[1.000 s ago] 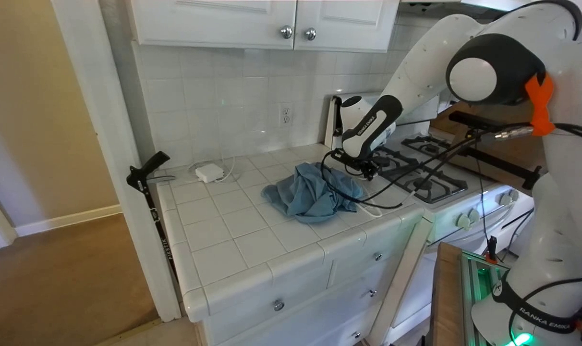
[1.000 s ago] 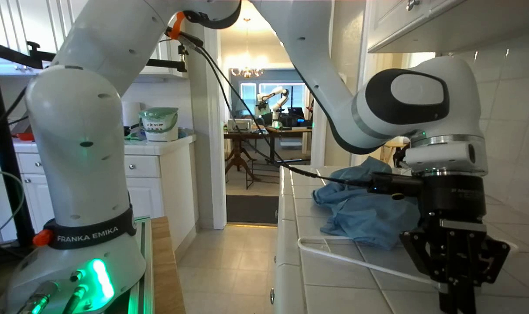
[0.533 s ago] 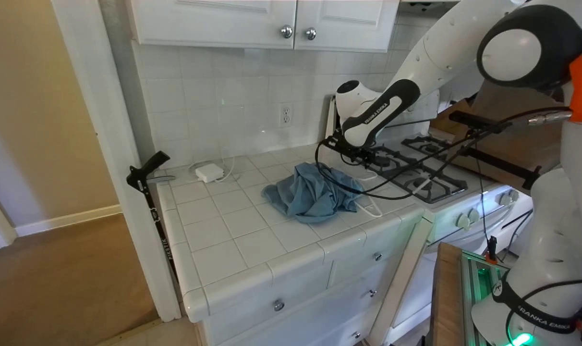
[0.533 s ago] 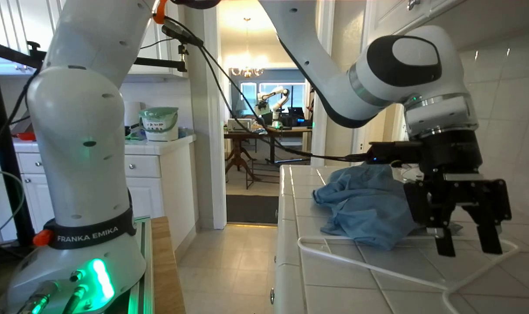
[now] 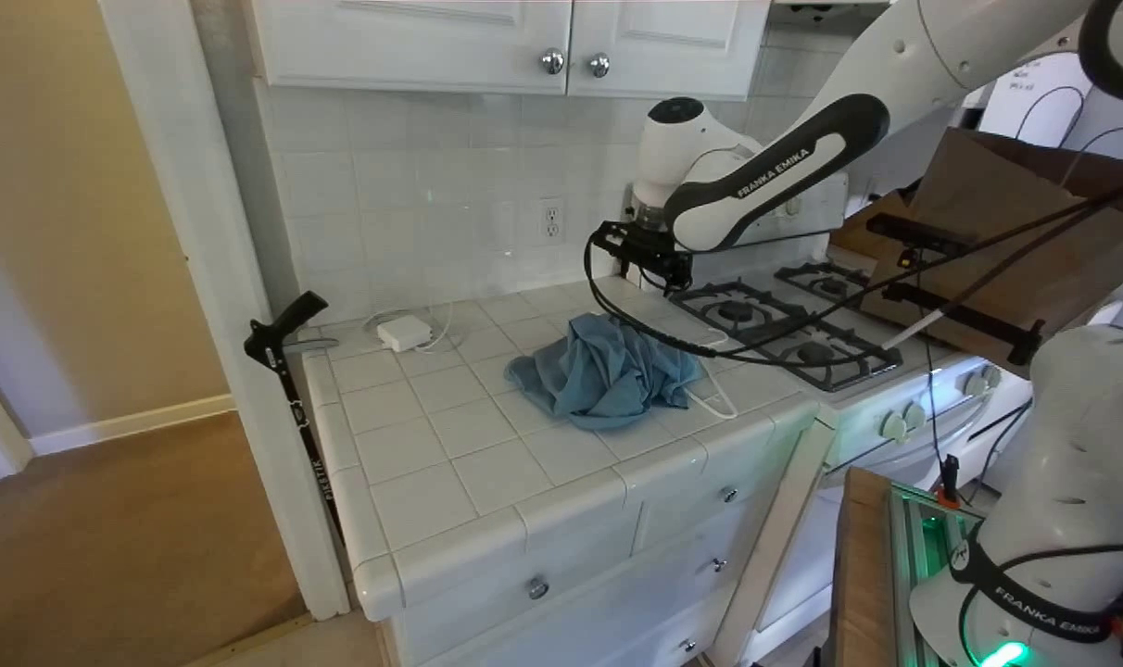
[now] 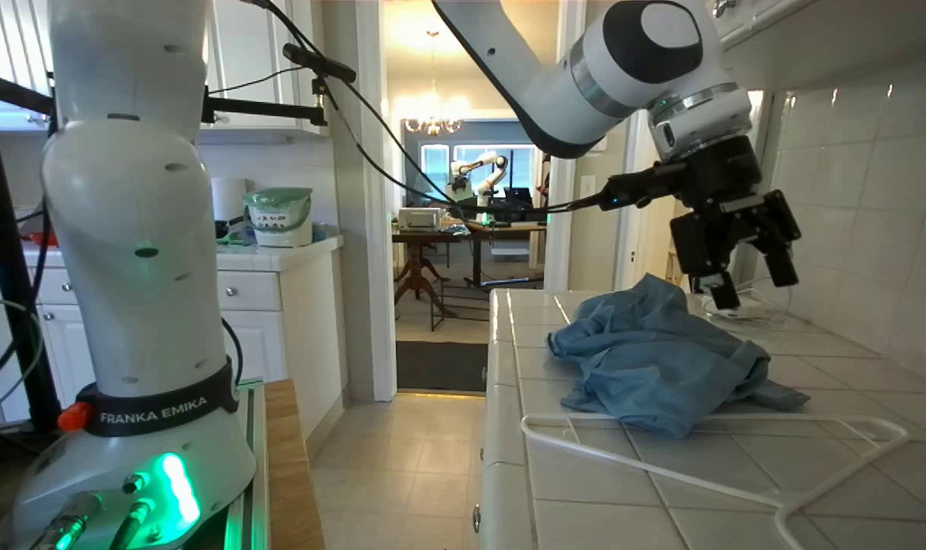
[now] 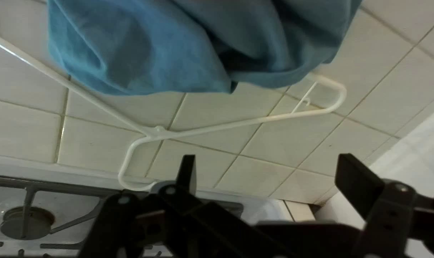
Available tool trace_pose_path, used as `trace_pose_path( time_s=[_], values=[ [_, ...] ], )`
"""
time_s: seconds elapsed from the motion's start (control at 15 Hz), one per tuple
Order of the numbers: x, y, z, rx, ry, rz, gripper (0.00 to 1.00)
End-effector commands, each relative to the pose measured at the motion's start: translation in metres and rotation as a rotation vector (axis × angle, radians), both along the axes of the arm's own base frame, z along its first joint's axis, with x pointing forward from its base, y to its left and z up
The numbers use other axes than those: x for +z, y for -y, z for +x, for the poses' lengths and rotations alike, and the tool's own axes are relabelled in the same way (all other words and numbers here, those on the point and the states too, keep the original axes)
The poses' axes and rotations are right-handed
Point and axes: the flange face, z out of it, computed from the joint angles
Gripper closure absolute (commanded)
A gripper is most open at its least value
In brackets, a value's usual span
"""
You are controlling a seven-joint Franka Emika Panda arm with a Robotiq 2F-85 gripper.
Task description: Move the white hanger to the right then place the blue towel on the left.
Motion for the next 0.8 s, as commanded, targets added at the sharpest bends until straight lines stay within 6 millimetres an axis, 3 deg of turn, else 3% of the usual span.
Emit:
trace_pose_path(
  time_s=[0.0,0.33,0.73],
  values=[
    [0.02,-0.04,-0.006,0.085,-0.012,0.012,0.0],
    [0.01,-0.09,0.012,0.145,-0.037,0.028,0.0],
    [0.004,-0.108,0.015,0.163,-0.085,0.043,0.0]
  ],
)
